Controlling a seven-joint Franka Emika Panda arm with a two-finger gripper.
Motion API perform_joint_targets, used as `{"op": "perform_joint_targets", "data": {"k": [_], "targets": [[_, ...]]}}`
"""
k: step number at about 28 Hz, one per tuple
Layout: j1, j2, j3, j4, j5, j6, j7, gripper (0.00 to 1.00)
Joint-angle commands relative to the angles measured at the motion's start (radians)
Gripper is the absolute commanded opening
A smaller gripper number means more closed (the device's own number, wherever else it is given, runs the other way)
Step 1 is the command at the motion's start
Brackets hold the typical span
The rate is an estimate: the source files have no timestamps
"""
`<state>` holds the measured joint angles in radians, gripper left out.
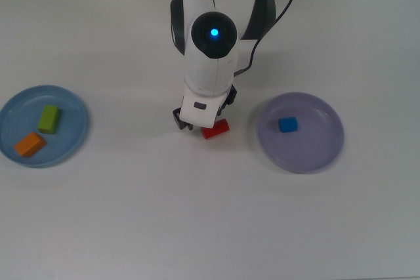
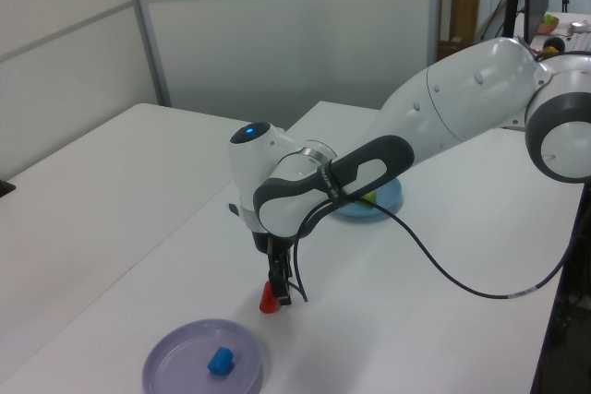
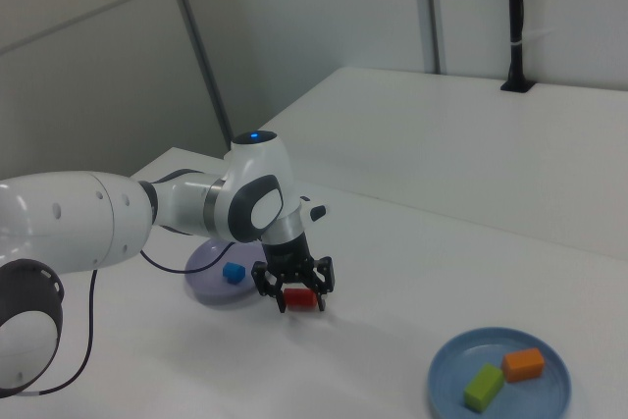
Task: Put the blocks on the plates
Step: 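Move the gripper over the red block and lower onto it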
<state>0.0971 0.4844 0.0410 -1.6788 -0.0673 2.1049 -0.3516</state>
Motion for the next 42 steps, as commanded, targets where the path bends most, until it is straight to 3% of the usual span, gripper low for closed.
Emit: {"op": "perform_joint_targets", "data": {"k": [1, 5, 8, 11, 22, 32, 33, 35, 39, 42], "targets": [[0.003, 0.003, -0.003, -0.004, 0.004, 0.021, -0.013, 0.56], [0.007, 0.005, -0.001, -0.002, 0.006, 0.021, -0.01, 0.61], [0.01, 0.002, 0.0, -0.004, 0.006, 0.017, -0.006, 0.93], [0.007, -0.006, -0.001, -0.004, 0.006, 0.01, -0.006, 1.0], [0.016, -0.007, 0.004, -0.004, 0.003, 0.029, 0.052, 1.0], [0.033, 0.032, 0.008, -0.016, 0.004, 0.156, 0.097, 1.0], [0.036, 0.034, 0.008, -0.016, 0.004, 0.158, 0.097, 0.98], [0.036, 0.036, 0.008, -0.016, 0.003, 0.158, 0.094, 0.84], [0.027, 0.034, 0.007, -0.015, 0.004, 0.158, 0.095, 0.42], [0.024, 0.033, 0.005, -0.012, 0.004, 0.156, 0.095, 0.24]]}}
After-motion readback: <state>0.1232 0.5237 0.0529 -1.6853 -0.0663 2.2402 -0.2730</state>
